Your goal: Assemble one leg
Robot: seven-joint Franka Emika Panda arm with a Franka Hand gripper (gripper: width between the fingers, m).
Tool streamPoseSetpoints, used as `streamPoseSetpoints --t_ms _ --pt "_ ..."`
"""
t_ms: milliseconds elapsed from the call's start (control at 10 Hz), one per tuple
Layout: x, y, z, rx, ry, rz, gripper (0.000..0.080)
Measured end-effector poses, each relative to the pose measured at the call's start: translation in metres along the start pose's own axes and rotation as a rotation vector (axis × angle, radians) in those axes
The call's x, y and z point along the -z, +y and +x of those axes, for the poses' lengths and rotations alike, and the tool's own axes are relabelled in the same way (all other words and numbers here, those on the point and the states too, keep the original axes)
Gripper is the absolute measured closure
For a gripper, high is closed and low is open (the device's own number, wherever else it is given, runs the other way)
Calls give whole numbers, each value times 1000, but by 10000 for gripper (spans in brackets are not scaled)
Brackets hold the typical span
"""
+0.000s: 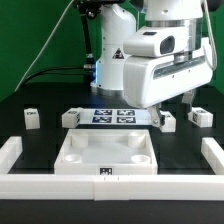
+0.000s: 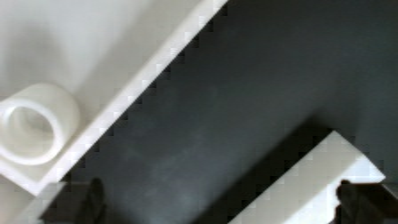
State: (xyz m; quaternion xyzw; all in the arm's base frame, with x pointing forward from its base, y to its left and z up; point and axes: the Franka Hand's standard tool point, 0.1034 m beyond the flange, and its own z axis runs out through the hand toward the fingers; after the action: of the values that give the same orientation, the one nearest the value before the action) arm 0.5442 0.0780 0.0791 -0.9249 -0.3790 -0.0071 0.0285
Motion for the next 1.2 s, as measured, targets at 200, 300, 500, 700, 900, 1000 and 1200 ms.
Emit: streamPoseSetpoints --t_ms 200,300,500,700,900,1000,1200 --pt "0 0 0 0 0 0 150" --pt "0 0 0 0 0 0 150" --pt "0 0 0 0 0 0 150" --pt "0 0 0 1 0 0 150" --pt "-9 -3 -5 81 28 -31 150" --pt "-19 -10 -17 149 26 -40 150" --pt "-28 -14 -33 301 10 -49 150"
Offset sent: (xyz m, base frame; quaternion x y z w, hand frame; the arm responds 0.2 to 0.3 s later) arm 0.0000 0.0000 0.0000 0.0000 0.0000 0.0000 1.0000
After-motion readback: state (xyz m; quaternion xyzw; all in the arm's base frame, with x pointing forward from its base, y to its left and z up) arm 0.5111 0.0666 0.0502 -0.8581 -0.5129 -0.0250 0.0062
